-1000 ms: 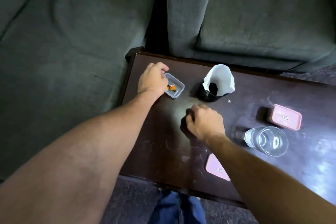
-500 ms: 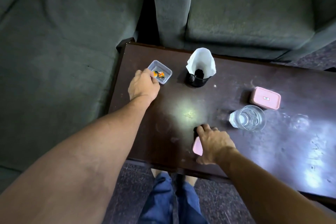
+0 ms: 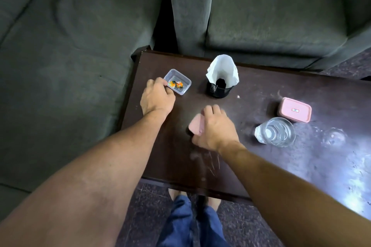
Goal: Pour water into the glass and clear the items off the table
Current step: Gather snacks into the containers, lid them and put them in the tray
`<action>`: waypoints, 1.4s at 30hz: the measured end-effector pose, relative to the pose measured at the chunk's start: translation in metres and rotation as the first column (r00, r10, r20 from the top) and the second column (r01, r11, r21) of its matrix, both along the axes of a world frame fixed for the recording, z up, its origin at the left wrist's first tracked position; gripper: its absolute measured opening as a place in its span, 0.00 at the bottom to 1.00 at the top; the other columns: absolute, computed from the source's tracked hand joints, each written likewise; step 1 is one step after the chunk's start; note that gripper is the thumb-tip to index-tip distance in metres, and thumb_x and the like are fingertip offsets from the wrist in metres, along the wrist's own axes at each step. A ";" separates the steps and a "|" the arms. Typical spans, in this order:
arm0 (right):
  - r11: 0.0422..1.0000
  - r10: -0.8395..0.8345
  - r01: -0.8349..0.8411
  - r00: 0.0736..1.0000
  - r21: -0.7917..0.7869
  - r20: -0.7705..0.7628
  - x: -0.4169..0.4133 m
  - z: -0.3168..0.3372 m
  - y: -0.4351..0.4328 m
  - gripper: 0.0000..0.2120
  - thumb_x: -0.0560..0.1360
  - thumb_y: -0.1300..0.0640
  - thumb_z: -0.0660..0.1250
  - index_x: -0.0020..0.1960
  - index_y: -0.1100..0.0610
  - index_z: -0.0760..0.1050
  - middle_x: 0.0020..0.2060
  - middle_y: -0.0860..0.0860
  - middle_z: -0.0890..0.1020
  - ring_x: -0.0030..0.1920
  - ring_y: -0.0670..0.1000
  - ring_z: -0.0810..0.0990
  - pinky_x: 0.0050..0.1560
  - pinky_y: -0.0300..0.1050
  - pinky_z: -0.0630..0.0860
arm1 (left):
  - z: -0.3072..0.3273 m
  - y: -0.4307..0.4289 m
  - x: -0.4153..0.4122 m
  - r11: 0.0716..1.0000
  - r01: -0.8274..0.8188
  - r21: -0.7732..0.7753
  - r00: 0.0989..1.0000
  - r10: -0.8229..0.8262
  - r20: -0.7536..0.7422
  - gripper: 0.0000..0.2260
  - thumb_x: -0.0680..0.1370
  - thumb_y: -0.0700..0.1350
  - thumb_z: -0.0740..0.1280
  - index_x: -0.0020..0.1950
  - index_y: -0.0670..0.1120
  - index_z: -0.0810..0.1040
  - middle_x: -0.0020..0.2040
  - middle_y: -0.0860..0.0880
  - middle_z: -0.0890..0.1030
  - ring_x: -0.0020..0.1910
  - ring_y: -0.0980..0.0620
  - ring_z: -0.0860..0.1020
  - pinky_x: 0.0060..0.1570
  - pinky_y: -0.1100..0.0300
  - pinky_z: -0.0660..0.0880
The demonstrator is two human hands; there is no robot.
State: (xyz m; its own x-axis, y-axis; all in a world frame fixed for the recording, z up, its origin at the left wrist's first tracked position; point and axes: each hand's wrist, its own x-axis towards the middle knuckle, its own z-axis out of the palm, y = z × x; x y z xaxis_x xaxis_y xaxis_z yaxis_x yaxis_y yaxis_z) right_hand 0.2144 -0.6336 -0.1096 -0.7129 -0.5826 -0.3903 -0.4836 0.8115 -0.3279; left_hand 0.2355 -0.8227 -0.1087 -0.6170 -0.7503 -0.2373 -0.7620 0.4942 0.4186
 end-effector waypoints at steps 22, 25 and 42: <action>0.989 -0.103 0.086 0.985 -0.122 -0.137 -0.066 -0.014 -0.152 0.24 0.70 0.47 0.73 0.59 0.61 0.74 0.58 0.57 0.71 0.58 0.59 0.72 0.44 0.48 0.72 | -0.029 -0.074 -0.036 0.951 0.123 0.285 0.992 -0.112 -0.055 0.12 0.80 0.51 0.63 0.60 0.55 0.83 0.56 0.51 0.85 0.58 0.45 0.80 0.53 0.59 0.74; 0.993 -0.077 0.063 0.987 -0.097 -0.144 -0.066 -0.017 -0.148 0.23 0.71 0.49 0.72 0.60 0.61 0.74 0.59 0.56 0.70 0.59 0.58 0.71 0.43 0.48 0.72 | -0.032 -0.077 -0.035 0.941 0.127 0.314 0.992 -0.113 -0.061 0.11 0.79 0.49 0.66 0.60 0.56 0.83 0.54 0.52 0.86 0.57 0.47 0.81 0.51 0.61 0.73; 0.984 -0.079 0.082 0.997 -0.161 0.021 -0.059 -0.045 -0.134 0.32 0.81 0.52 0.65 0.79 0.61 0.58 0.81 0.57 0.55 0.80 0.56 0.53 0.79 0.49 0.53 | -0.029 -0.089 -0.052 0.843 -0.100 0.529 0.995 0.070 0.077 0.07 0.74 0.49 0.75 0.52 0.53 0.85 0.45 0.49 0.87 0.41 0.51 0.86 0.46 0.53 0.84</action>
State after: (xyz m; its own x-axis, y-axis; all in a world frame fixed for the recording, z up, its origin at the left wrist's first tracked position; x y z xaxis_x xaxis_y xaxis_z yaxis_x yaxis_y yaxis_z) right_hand 0.1554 -0.7677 -0.1545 -0.7550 -0.5798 -0.3063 -0.4130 0.7833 -0.4646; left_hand 0.1832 -0.9119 -0.1381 -0.5323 -0.5488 -0.6446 -0.8188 0.1403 0.5567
